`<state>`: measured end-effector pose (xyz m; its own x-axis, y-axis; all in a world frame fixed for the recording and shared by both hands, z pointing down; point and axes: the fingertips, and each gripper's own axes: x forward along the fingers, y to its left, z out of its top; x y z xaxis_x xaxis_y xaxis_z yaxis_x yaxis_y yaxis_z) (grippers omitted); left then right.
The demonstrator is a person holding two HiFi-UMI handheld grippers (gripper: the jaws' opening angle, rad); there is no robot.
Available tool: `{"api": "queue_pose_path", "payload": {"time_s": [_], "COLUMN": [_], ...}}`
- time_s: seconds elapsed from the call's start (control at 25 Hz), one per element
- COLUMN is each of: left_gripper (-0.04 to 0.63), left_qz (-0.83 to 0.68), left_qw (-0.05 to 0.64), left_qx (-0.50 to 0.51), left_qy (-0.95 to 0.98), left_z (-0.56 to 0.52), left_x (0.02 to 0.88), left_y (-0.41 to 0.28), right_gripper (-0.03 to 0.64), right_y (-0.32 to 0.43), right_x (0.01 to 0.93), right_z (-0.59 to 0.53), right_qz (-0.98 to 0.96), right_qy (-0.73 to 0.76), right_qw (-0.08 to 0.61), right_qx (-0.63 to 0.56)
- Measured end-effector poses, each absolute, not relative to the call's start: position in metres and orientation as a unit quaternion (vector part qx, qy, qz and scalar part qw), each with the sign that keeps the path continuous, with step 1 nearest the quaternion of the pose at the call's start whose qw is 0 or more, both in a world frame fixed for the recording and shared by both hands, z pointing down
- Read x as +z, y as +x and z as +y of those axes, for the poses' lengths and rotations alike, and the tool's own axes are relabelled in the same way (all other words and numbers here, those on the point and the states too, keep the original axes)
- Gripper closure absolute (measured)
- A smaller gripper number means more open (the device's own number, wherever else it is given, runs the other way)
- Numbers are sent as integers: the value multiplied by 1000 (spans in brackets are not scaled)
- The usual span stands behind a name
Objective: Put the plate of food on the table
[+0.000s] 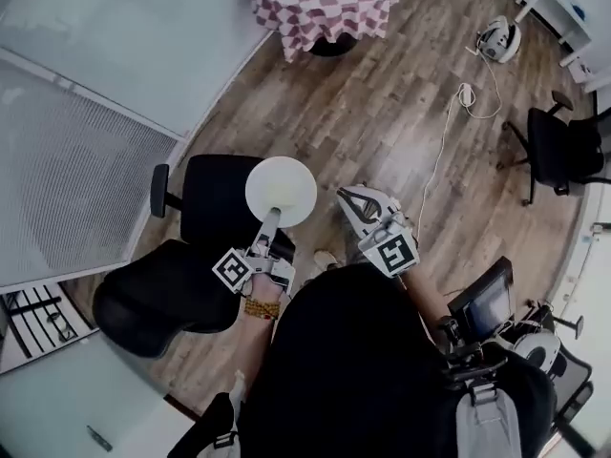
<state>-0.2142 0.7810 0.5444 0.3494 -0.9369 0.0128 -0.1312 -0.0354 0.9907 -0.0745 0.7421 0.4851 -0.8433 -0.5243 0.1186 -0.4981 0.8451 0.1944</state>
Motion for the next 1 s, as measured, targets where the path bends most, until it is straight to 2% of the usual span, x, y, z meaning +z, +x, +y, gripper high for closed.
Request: {"api": "queue_pose_path", "payload": {"time_s": [0.44,1.0], "left_gripper": [574,574], "left_qz": [-445,-448], "left_qw": [560,563], "left_qx": [-360,-358], "left_qy": [599,595], "left_z": [762,660], "left_x": [554,548], "left_y": [-218,-210], "right_gripper": [603,603], "right_y": [-76,-65], "right_x": [494,488], "right_z": [715,605], "right_qz": [-955,-955], "right_qy": [275,278], "right_qw": [90,85], "right_qx": [-65,-62]}}
